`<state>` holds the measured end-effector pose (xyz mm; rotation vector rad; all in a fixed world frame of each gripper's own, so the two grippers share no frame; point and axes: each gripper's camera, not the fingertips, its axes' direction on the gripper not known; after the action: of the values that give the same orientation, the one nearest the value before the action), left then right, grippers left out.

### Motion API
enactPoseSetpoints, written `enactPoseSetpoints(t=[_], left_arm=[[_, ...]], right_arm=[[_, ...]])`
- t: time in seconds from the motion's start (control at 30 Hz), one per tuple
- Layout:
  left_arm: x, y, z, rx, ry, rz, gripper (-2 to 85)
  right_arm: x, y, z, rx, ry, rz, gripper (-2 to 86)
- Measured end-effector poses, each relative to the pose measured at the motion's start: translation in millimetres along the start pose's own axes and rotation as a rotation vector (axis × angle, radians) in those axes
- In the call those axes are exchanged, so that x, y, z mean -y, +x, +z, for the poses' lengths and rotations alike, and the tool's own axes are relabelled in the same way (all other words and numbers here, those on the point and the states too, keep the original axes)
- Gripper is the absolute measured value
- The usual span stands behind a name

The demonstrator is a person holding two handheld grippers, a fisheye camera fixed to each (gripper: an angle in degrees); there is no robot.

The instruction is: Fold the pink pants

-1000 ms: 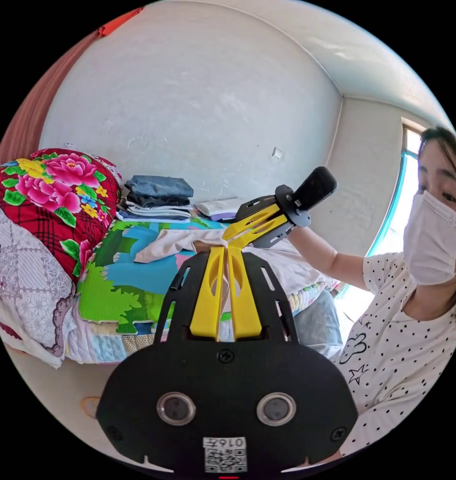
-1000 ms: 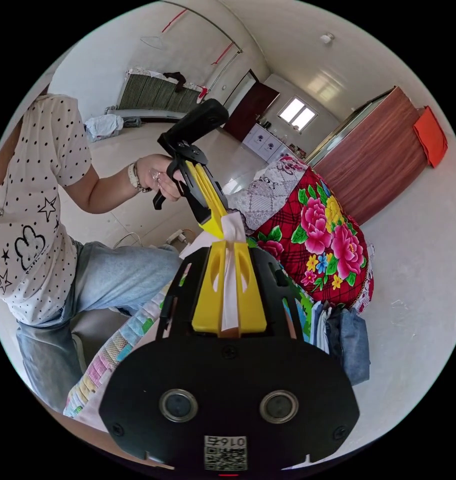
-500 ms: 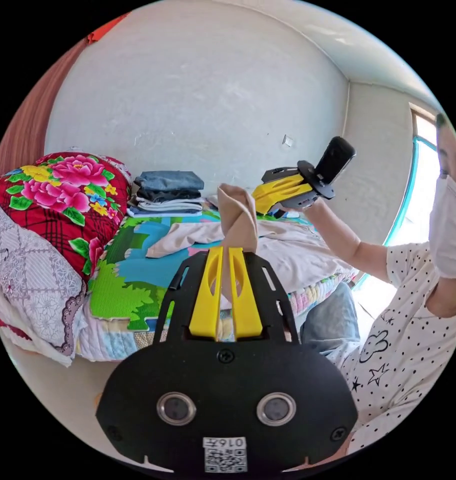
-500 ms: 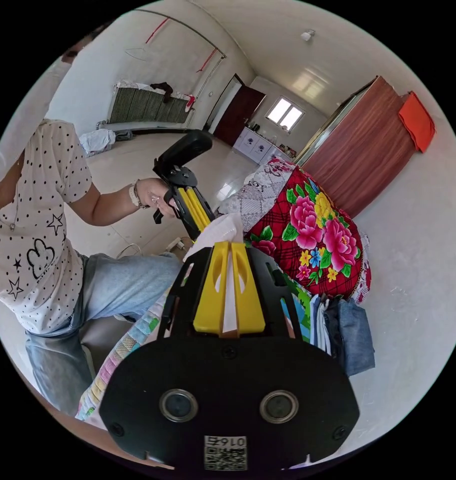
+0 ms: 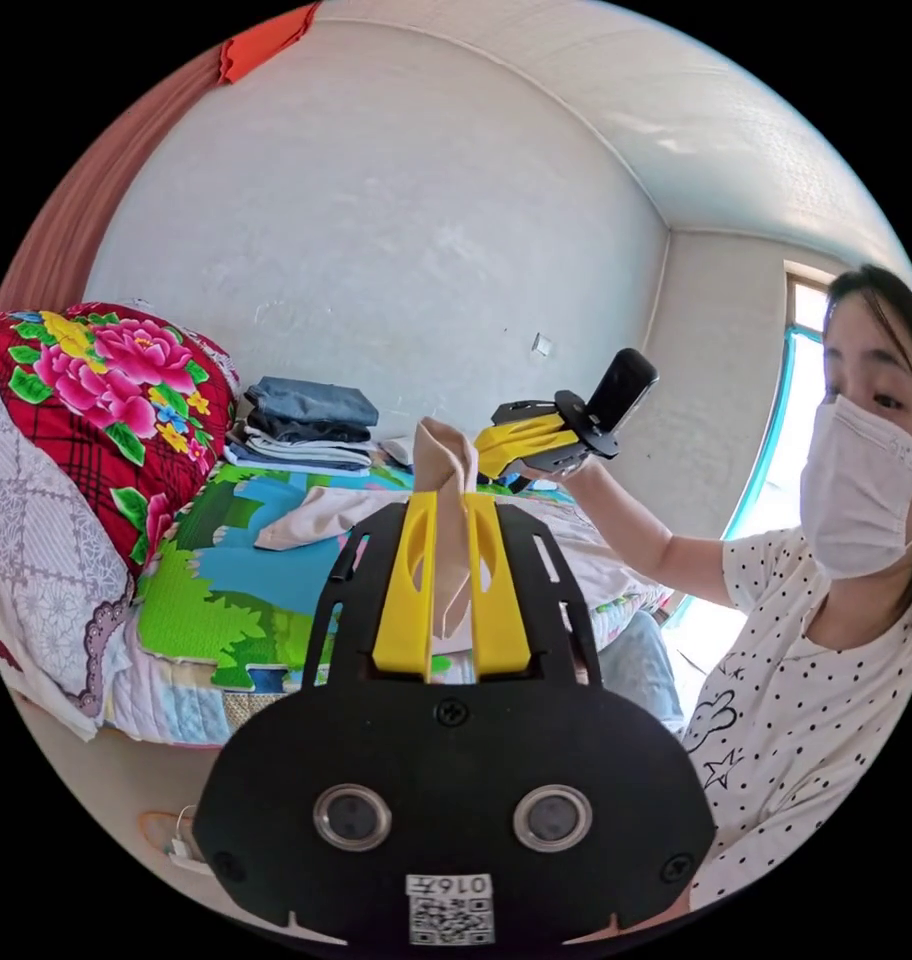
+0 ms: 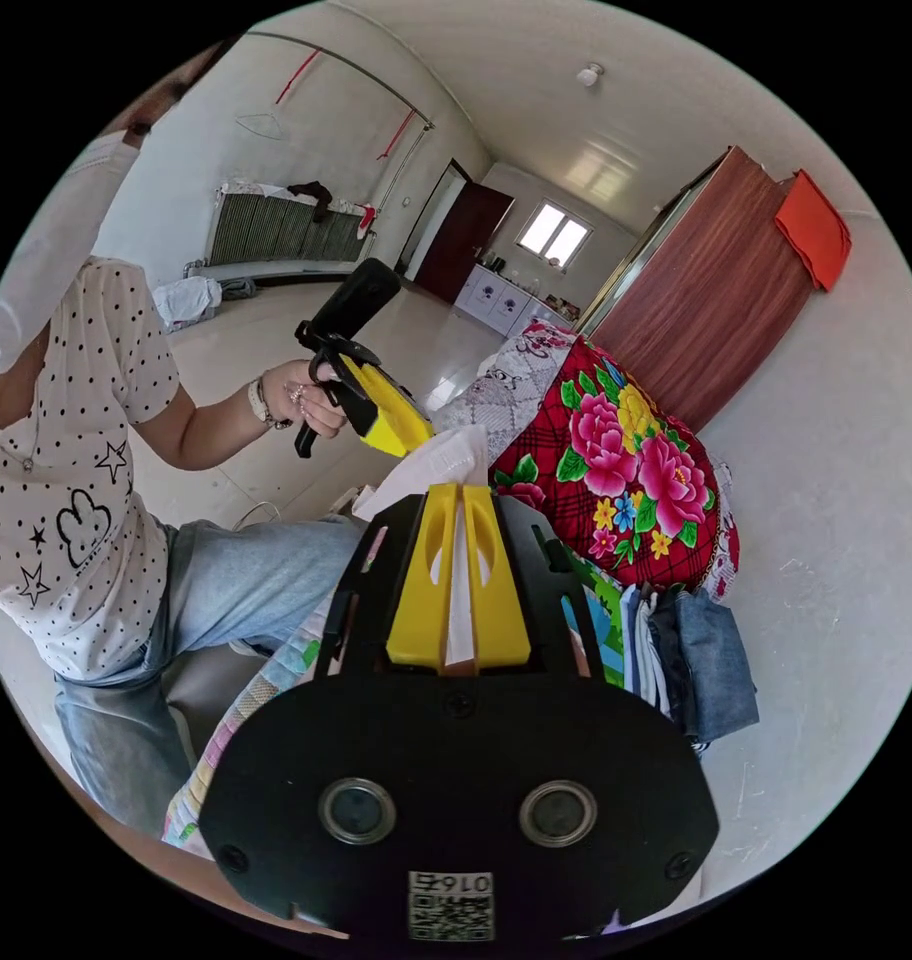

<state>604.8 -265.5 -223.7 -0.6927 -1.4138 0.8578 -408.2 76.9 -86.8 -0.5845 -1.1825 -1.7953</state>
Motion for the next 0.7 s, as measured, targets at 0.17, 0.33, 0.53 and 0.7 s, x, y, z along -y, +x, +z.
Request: enactPoseSetpoints(t=[0.17, 0.33, 0.53, 0.7], left_arm=[[5, -13, -13, -0.027, 0.034, -0.016, -0.8], [16, -11, -20, -0.003, -0.006, 0.015, -0.9], [22, -10, -32, 0.146, -0.027, 0.011, -1.0], [22, -11, -47, 0.158, -0.021, 0.027, -1.0]], right_arm=[[-4, -1, 8, -0.009, -0.006, -0.006, 0.0], [-8, -3, 16, 0.009, -0.007, 0.005, -0.1], [-16, -5, 22, 0.035, 0.019, 0.038, -0.2], [-29, -1, 11, 0.005, 0.07, 0.099, -0.3]])
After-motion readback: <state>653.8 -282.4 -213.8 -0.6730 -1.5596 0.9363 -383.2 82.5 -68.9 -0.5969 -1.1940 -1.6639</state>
